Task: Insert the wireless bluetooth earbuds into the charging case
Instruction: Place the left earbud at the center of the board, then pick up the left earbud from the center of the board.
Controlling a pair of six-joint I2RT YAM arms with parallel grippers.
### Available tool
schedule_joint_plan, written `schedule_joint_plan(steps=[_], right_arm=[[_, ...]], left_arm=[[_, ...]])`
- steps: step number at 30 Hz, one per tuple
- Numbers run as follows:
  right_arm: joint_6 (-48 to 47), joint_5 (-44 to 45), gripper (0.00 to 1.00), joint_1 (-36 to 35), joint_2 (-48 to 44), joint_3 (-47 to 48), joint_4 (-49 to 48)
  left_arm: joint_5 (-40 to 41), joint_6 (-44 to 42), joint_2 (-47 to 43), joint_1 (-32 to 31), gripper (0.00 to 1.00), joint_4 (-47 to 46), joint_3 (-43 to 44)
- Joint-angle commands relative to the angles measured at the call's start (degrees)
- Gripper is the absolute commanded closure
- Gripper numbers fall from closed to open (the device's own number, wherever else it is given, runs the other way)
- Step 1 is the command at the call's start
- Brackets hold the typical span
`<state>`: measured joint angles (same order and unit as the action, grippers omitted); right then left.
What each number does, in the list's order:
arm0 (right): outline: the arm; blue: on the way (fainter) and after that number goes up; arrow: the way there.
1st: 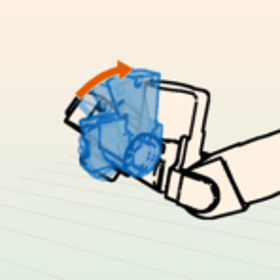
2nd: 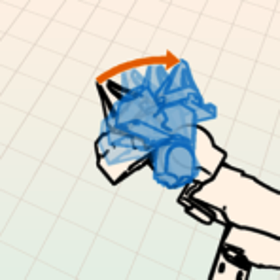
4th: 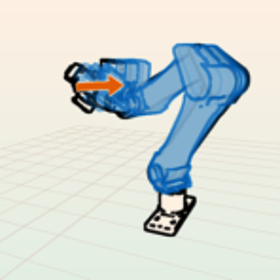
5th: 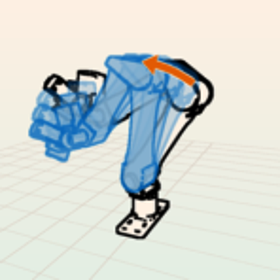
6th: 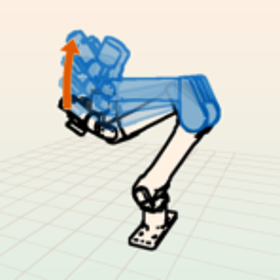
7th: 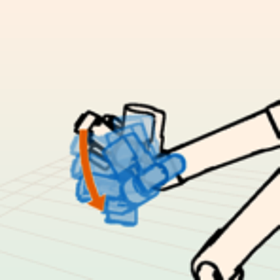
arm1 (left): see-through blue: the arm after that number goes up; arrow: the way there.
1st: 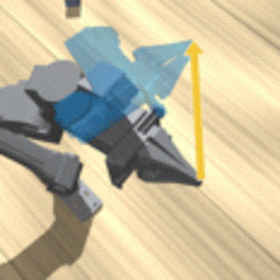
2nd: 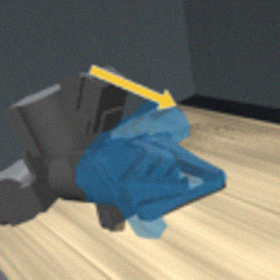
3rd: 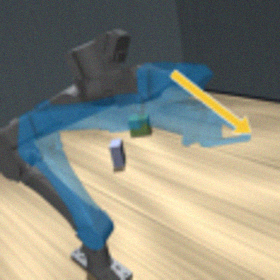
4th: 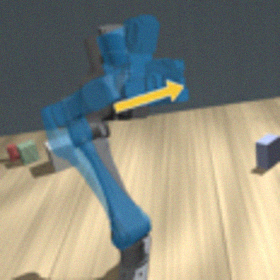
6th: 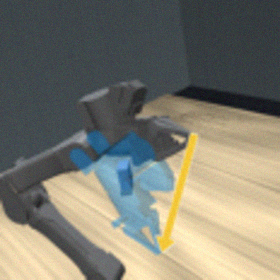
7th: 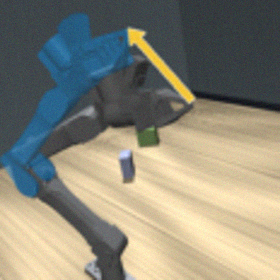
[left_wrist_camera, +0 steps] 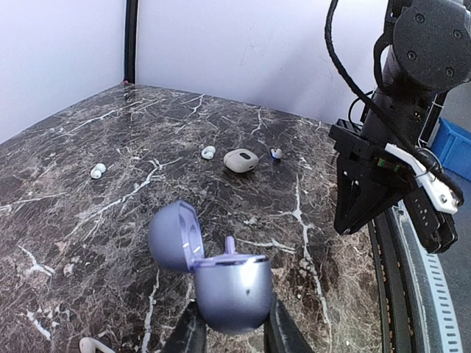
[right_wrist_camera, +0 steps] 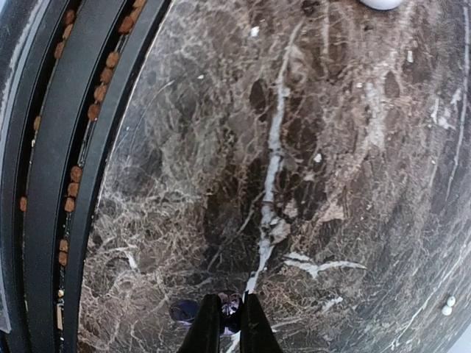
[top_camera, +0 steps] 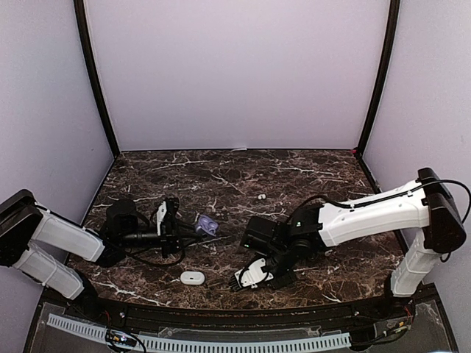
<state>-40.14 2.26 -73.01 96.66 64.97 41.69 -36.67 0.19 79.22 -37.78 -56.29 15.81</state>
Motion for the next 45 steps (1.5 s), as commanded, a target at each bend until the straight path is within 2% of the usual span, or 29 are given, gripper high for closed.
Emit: schedule_joint_plan(steps=[1,8,20,23,25,32,36,39,42,45], right_arm=[[-6.8,0.6,0.94,0.6,2.5,2.8,5.7],[-13.6,4.1,0.94,2.4,3.9,1.3,2.3],[-14.8,4.2,0.87,5.2,7.5,3.4,2.0],[-14.5,4.4,0.80,5.5,7.5,4.0,2.1],[-14.3,4.4,0.68,5.7,7.2,4.3,1.9],[-11.8,2.6,0.45,7.0,3.2,5.1,-0.1],[-7.3,2.2,0.43,7.8,-1.2,3.2,-3.4],[0.1,2.1,0.43,8.1,-4.4,1.4,-6.5],[10.5,2.8,0.42,8.8,-6.9,0.6,-10.0],[25.0,4.1,0.40,10.3,-8.2,-0.8,-10.9]], left_arm=[[0.5,-0.6,-1.7,0.0,0.87,0.9,-0.6],[2.9,-0.7,-3.3,0.1,0.87,1.0,-1.3],[3.7,-0.2,-5.0,1.5,0.86,1.4,-2.3],[3.7,-0.3,-5.0,1.6,0.86,1.4,-2.3],[3.6,-0.2,-5.0,1.7,0.86,1.4,-2.3],[3.2,-0.2,-4.7,1.7,0.86,1.3,-2.3],[3.0,-0.3,-4.7,1.7,0.86,1.1,-2.4],[2.9,-0.3,-4.6,1.7,0.86,1.0,-2.4],[2.8,-0.3,-4.5,1.7,0.86,0.9,-2.3],[2.5,-0.3,-4.5,1.7,0.86,0.8,-2.3]])
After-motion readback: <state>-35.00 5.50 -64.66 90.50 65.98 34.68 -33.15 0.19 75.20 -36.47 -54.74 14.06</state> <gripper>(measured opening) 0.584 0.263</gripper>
